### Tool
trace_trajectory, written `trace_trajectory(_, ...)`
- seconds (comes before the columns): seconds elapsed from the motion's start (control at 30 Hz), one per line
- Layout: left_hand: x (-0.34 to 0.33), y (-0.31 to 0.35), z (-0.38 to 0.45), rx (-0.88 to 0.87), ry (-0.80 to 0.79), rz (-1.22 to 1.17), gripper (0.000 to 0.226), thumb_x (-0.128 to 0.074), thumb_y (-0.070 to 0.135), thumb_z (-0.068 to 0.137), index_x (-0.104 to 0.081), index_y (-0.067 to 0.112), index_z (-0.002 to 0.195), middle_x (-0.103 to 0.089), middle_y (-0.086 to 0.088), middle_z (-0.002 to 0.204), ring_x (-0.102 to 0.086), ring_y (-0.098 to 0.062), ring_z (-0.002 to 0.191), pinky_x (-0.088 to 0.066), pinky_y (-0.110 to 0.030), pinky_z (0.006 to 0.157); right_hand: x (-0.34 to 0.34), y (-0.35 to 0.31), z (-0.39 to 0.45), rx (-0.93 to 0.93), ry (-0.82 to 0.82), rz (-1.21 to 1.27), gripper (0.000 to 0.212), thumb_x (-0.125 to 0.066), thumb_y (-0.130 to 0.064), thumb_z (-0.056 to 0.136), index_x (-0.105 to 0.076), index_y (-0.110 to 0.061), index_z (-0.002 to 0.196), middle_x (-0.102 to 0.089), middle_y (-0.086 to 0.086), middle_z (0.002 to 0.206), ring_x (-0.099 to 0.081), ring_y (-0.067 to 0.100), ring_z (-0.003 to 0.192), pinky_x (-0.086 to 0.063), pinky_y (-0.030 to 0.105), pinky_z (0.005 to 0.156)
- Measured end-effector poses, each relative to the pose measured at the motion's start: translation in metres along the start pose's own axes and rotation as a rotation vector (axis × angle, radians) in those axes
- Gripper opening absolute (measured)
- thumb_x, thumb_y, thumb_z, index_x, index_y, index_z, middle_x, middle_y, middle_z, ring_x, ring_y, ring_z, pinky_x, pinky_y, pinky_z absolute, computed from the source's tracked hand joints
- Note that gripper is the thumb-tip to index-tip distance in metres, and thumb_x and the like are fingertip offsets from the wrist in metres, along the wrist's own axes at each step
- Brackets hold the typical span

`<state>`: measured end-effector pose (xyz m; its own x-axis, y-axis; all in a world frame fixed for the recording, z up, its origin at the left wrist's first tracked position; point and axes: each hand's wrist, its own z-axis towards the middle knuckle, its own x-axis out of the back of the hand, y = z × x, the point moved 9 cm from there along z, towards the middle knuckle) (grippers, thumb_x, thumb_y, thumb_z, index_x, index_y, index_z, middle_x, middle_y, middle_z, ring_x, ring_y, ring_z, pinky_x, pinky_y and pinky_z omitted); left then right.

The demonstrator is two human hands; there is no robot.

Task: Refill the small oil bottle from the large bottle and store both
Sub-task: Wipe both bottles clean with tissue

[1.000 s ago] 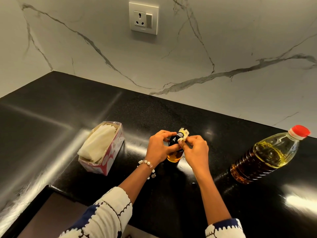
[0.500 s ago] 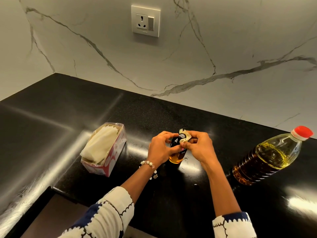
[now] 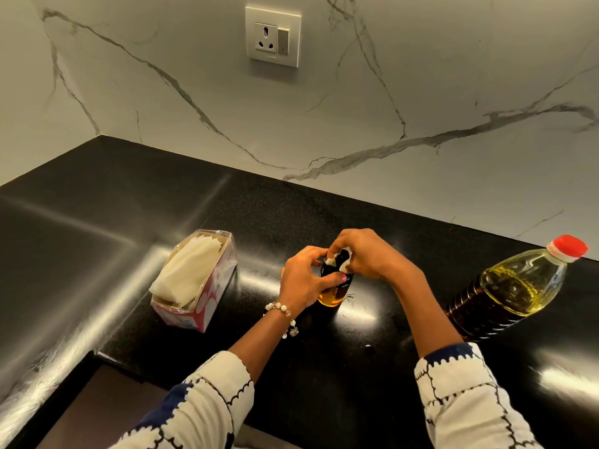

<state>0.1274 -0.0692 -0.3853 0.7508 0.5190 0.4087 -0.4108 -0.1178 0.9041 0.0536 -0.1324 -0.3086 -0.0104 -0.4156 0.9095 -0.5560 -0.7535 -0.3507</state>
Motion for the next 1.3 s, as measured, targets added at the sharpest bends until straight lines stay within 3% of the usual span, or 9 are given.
trace_trajectory(0.2, 0.000, 0.000, 0.000, 0.004, -0.009, 0.002, 0.038, -0.082, 0.039, 0.067, -0.067, 0.031, 0.101, -0.062, 0.017, 0.099, -0.059, -0.003, 0.094, -0.053, -0.044, 0.085, 0.001, -0.001, 0.001, 0.108, -0.030, -0.032, 0.034, -0.067, 0.003, 0.080, -0.070, -0.018, 0.107, -0.057, 0.000, 0.116, -0.053, 0.013, 0.099, -0.045, 0.020, 0.073)
trace_trajectory(0.33, 0.000, 0.001, -0.001, -0.003, -0.018, -0.013, 0.045, -0.074, 0.056, 0.061, -0.067, 0.035, 0.100, -0.062, 0.019, 0.101, -0.058, -0.001, 0.095, -0.052, -0.045, 0.086, 0.004, -0.002, -0.001, 0.115, 0.001, 0.043, 0.019, -0.068, -0.019, 0.085, -0.071, -0.018, 0.104, -0.058, -0.002, 0.107, -0.053, 0.010, 0.092, -0.040, 0.016, 0.068)
trace_trajectory(0.5, -0.001, -0.001, -0.001, -0.007, -0.021, -0.031, 0.047, -0.076, 0.053, 0.061, -0.068, 0.032, 0.103, -0.063, 0.017, 0.101, -0.059, -0.002, 0.094, -0.053, -0.043, 0.085, 0.004, -0.004, 0.002, 0.061, 0.118, 0.018, 0.020, -0.066, -0.025, 0.087, -0.071, -0.014, 0.104, -0.063, 0.002, 0.107, -0.057, 0.011, 0.091, -0.036, 0.012, 0.063)
trace_trajectory(0.63, 0.000, -0.001, -0.001, -0.005, -0.013, -0.034, 0.050, -0.076, 0.055, 0.060, -0.069, 0.032, 0.104, -0.064, 0.017, 0.102, -0.059, -0.001, 0.094, -0.055, -0.039, 0.083, 0.001, -0.005, -0.002, 0.069, 0.196, -0.029, 0.023, -0.063, -0.024, 0.090, -0.071, -0.014, 0.108, -0.066, 0.003, 0.107, -0.056, 0.011, 0.091, -0.036, 0.013, 0.068)
trace_trajectory(0.7, 0.000, 0.000, -0.001, -0.003, -0.018, -0.031, 0.042, -0.082, 0.042, 0.066, -0.068, 0.031, 0.104, -0.063, 0.017, 0.103, -0.058, 0.000, 0.094, -0.054, -0.038, 0.084, 0.002, 0.001, -0.008, 0.087, 0.225, 0.057, 0.021, -0.066, -0.021, 0.088, -0.073, -0.015, 0.106, -0.069, 0.002, 0.104, -0.059, 0.010, 0.089, -0.040, 0.011, 0.069)
trace_trajectory(0.8, 0.001, -0.002, 0.000, -0.007, -0.019, -0.035, 0.039, -0.083, 0.036, 0.067, -0.068, 0.031, 0.103, -0.063, 0.017, 0.103, -0.058, 0.001, 0.094, -0.054, -0.037, 0.084, 0.003, 0.016, -0.017, 0.065, 0.279, 0.284, 0.022, -0.071, -0.011, 0.083, -0.074, -0.014, 0.104, -0.072, 0.004, 0.104, -0.066, 0.015, 0.094, -0.054, 0.024, 0.081)
trace_trajectory(1.07, 0.000, -0.004, 0.001, 0.006, -0.022, -0.041, 0.044, -0.083, 0.038, 0.066, -0.069, 0.029, 0.107, -0.064, 0.017, 0.106, -0.059, -0.001, 0.095, -0.054, -0.038, 0.086, 0.010, 0.040, -0.020, -0.074, 0.275, 0.550, 0.023, -0.073, -0.002, 0.076, -0.074, -0.014, 0.096, -0.072, 0.001, 0.092, -0.067, 0.011, 0.088, -0.054, 0.026, 0.081)
trace_trajectory(1.17, 0.001, -0.004, 0.000, 0.005, -0.027, -0.051, 0.045, -0.083, 0.035, 0.067, -0.067, 0.037, 0.109, -0.063, 0.018, 0.108, -0.059, -0.001, 0.097, -0.054, -0.038, 0.087, 0.012, 0.060, -0.026, -0.179, 0.428, 0.774, 0.016, -0.070, 0.000, 0.079, -0.074, -0.012, 0.089, -0.072, 0.005, 0.085, -0.070, 0.015, 0.081, -0.058, 0.035, 0.080)
trace_trajectory(1.3, 0.000, -0.003, -0.002, -0.014, -0.026, -0.066, 0.048, -0.082, 0.037, 0.067, -0.067, 0.034, 0.112, -0.063, 0.015, 0.110, -0.060, -0.004, 0.098, -0.055, -0.037, 0.087, -0.004, 0.050, -0.030, -0.169, 0.441, 0.772, 0.025, -0.068, -0.002, 0.083, -0.072, -0.015, 0.104, -0.071, 0.000, 0.096, -0.067, 0.010, 0.092, -0.056, 0.029, 0.084)
